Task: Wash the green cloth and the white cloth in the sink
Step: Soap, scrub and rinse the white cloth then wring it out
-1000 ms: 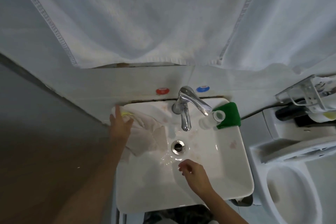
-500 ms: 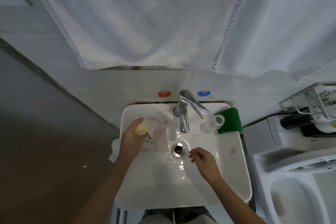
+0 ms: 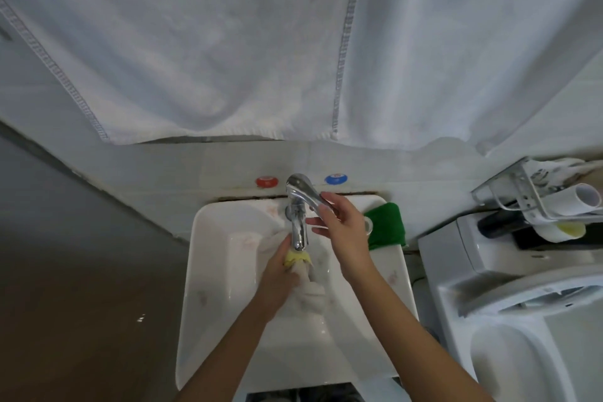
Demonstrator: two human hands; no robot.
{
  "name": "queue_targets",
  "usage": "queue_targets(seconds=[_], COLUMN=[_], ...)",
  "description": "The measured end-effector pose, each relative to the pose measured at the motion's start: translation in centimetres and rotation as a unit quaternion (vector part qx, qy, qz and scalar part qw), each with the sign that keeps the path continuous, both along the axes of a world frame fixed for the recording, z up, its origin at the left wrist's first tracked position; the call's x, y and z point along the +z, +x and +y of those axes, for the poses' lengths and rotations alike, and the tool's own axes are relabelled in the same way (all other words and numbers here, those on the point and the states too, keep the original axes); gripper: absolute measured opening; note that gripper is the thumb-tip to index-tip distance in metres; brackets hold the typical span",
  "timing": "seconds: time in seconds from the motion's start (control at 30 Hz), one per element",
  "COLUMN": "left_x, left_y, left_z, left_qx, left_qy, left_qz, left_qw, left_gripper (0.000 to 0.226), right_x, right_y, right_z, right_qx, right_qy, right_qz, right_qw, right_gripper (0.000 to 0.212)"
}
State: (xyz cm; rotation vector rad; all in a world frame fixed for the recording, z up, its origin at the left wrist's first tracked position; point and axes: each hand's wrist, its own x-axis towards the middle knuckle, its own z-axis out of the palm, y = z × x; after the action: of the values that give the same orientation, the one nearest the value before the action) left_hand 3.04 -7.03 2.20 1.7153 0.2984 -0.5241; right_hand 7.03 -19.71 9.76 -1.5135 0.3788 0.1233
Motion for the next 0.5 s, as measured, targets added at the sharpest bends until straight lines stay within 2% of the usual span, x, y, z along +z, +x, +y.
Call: queue_targets(seconds=[0.23,0.43,0.5], left_x=[-1.0,-1.0,-0.9], left_y=[-0.1,0.3,0.3], left_z=[-0.2,-0.6,-0.7], left_qx=[0.019,0.061,0.05], left_qy=[-0.021,-0.028,-0.018], left_qz=[0.013,0.007,-0.003], left_qw=[1.0,0.998,0.999], left_gripper=[0.06,0.035,0.041], right_x=[0.4,0.3,0.3], right_y=[0.6,1.3,1.4], right_z=[-0.5,-0.2,-0.3], right_qx=[-0.006,-0.005,0.002], right_qy=[0.028,0.018,0.013], right_qz=[0.011,0.015,0.013], right_qw=[1.0,1.0,1.0], right_gripper=[0.027,0.034,0.035])
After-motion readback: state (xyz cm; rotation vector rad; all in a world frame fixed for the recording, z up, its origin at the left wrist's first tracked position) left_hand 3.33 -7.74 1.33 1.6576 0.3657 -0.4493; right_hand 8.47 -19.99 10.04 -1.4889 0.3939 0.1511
